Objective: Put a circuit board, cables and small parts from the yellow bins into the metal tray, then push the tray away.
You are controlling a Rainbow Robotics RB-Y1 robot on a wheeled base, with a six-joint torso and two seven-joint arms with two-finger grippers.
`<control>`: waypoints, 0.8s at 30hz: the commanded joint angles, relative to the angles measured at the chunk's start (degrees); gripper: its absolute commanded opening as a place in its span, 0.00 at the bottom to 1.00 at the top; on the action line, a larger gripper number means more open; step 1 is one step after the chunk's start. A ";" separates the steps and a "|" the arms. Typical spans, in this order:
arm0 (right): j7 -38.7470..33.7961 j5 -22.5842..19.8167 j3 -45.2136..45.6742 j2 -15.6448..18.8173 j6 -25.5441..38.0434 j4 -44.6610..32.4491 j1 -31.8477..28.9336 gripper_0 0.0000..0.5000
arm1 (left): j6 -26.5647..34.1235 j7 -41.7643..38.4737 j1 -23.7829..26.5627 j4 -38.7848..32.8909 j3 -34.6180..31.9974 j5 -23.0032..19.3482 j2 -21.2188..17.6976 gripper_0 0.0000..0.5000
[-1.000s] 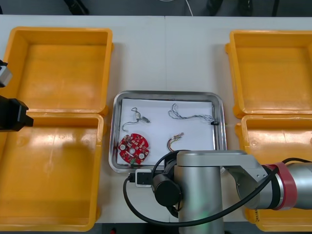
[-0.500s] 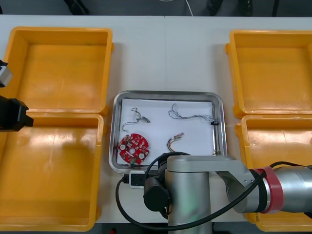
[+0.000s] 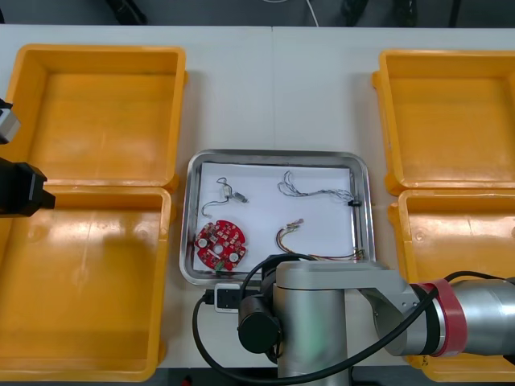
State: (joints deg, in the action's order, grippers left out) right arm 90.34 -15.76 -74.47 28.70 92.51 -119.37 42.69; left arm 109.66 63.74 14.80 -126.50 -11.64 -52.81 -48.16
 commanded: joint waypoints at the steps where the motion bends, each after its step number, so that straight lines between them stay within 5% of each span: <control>1: 0.80 0.82 -1.11 -1.54 -0.48 -0.33 -0.50 1.00 | 0.34 4.11 -0.65 -1.65 -1.63 -0.45 -2.46 1.00; 24: 0.28 2.93 -1.29 -2.60 -0.57 1.07 -0.50 1.00 | 0.34 4.11 -0.65 -1.65 -1.63 -0.45 -2.46 1.00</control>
State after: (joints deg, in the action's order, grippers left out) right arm 90.34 -13.69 -74.81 27.88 92.45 -118.56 42.62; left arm 109.66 63.74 14.80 -126.50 -11.64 -52.81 -48.16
